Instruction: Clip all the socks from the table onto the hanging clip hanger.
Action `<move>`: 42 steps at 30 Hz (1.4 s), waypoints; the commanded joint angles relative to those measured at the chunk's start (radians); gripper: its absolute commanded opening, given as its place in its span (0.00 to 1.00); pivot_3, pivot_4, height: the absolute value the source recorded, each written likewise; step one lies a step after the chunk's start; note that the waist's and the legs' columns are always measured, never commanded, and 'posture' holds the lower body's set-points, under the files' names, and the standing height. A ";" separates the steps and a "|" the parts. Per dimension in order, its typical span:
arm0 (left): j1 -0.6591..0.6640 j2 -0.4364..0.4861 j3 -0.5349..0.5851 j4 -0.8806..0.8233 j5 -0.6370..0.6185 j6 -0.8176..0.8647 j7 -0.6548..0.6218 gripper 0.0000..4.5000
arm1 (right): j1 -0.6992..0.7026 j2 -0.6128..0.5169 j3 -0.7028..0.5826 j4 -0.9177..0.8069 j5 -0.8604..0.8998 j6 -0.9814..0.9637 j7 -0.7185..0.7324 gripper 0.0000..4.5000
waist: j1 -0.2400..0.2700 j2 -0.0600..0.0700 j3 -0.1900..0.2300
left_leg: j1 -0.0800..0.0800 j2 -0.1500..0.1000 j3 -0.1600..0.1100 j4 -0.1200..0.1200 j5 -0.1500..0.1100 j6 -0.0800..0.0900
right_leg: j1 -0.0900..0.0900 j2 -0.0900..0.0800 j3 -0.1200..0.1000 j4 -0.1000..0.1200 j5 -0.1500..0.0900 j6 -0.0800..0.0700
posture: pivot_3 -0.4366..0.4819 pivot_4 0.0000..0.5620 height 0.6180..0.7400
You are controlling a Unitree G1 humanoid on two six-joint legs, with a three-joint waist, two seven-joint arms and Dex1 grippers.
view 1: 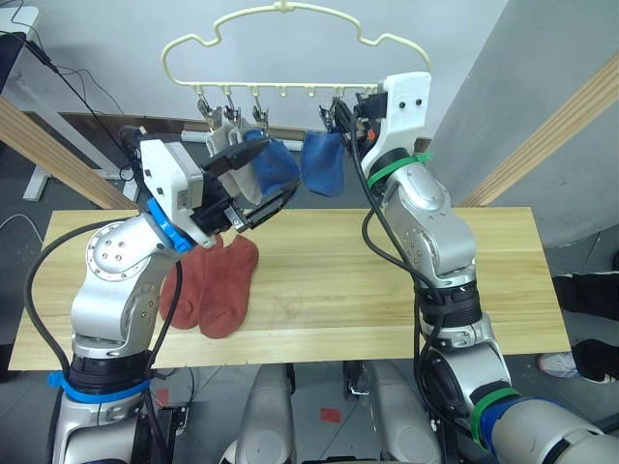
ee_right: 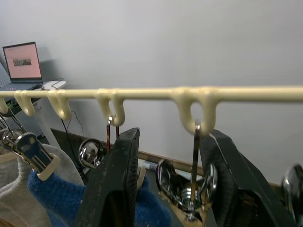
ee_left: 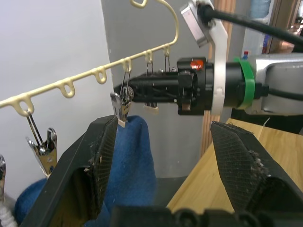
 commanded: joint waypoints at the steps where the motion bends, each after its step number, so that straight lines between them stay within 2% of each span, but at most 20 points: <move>1: 0.005 0.009 0.018 -0.038 0.001 -0.020 0.003 0.76 | -0.019 0.008 -0.010 -0.032 0.012 -0.025 -0.005 0.43 | 0.000 0.000 0.000 | 0.000 0.000 0.000 0.000 0.000 0.000 | 0.000 0.000 0.000 0.000 0.000 0.000 | 0.52 0.69 1.00; 34: -0.001 -0.005 -0.003 -0.030 0.016 -0.021 0.004 0.76 | 0.108 -0.048 0.049 -0.338 -0.076 0.249 -0.086 0.43 | -0.001 0.000 0.000 | 0.000 0.000 0.000 0.000 0.000 0.000 | 0.000 0.000 0.000 0.000 0.000 0.000 | 0.48 0.70 1.00; 42: 0.001 -0.008 -0.005 -0.029 0.022 -0.024 0.001 0.76 | 0.112 -0.016 0.030 -0.384 -0.055 0.315 -0.096 0.43 | -0.003 0.000 0.000 | 0.000 0.000 0.000 0.000 0.000 0.000 | 0.000 0.000 0.000 0.000 0.000 0.000 | 0.48 0.70 1.00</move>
